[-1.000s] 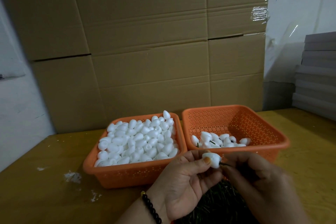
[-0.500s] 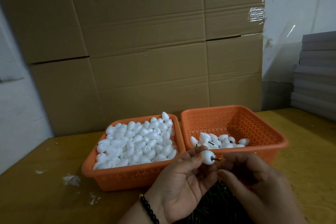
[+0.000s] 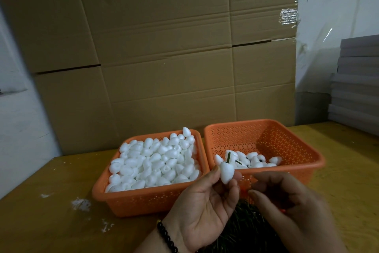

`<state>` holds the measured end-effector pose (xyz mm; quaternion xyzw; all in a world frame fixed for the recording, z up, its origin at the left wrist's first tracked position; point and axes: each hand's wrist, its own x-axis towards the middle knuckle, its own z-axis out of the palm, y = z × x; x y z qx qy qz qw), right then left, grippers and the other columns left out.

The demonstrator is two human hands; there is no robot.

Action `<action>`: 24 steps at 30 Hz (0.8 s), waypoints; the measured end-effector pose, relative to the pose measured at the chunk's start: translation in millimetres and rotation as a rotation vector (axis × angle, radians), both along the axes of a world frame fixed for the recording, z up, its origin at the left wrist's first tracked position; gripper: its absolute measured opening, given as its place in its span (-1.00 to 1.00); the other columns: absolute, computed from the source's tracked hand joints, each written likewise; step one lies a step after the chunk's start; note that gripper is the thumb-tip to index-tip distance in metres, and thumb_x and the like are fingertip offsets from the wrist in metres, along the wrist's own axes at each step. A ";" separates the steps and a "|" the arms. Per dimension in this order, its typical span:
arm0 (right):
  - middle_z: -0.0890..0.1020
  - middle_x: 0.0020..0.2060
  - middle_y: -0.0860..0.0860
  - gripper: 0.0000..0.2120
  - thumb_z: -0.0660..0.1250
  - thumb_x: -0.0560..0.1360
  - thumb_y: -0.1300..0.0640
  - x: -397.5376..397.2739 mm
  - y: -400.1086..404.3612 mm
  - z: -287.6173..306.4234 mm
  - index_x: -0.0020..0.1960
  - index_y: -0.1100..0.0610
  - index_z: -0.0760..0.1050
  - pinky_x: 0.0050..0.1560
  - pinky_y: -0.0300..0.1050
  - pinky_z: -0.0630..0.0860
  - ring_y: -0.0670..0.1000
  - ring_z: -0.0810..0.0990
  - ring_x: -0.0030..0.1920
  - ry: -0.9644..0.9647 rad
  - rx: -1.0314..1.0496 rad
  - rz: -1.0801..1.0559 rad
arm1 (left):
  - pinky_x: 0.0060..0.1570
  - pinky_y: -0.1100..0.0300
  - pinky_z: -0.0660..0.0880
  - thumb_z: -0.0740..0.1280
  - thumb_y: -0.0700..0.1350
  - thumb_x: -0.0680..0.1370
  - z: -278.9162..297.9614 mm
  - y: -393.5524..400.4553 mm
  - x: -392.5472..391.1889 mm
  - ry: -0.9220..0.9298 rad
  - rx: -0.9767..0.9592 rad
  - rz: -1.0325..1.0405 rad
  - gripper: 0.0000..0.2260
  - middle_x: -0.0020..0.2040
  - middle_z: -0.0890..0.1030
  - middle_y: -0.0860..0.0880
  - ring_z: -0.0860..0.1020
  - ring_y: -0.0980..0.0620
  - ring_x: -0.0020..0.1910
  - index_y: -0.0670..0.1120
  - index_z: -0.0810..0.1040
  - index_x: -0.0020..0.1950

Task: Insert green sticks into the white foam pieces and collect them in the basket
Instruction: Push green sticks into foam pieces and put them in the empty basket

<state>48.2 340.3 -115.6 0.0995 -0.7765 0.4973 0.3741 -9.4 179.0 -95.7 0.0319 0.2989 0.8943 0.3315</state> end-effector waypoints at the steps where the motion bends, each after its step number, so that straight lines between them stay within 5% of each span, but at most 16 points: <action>1: 0.70 -0.26 -0.10 -0.73 0.51 0.23 0.13 0.2 -0.6 1.2 -0.07 0.01 0.63 -0.17 -0.33 0.57 -0.18 0.67 -0.23 0.001 -0.004 0.004 | -0.34 0.13 0.62 0.38 -0.23 0.42 0.2 0.1 0.0 -0.005 0.008 -0.001 -0.75 -0.08 0.62 -0.29 0.62 -0.08 -0.28 -0.39 0.64 -0.01; 17: 0.68 -0.27 -0.14 -0.72 0.48 0.21 0.07 -0.7 -1.1 1.4 -0.08 -0.04 0.63 -0.19 -0.40 0.55 -0.20 0.67 -0.25 0.040 -0.004 -0.008 | -0.23 0.09 0.63 0.42 -0.36 0.38 0.9 -2.3 -6.2 0.015 0.045 0.083 -0.79 0.02 0.60 -0.27 0.62 -0.08 -0.19 -0.36 0.64 0.01; 24: 0.68 -0.23 -0.16 -0.70 0.48 0.22 0.04 -1.0 0.2 0.3 -0.06 -0.10 0.61 -0.17 -0.32 0.59 -0.19 0.67 -0.22 0.033 0.009 -0.009 | -0.16 0.09 0.60 0.54 -0.50 0.12 2.2 -5.5 -3.9 0.182 0.066 -0.016 -0.58 -0.01 0.60 -0.21 0.59 -0.10 -0.12 -0.21 0.66 -0.08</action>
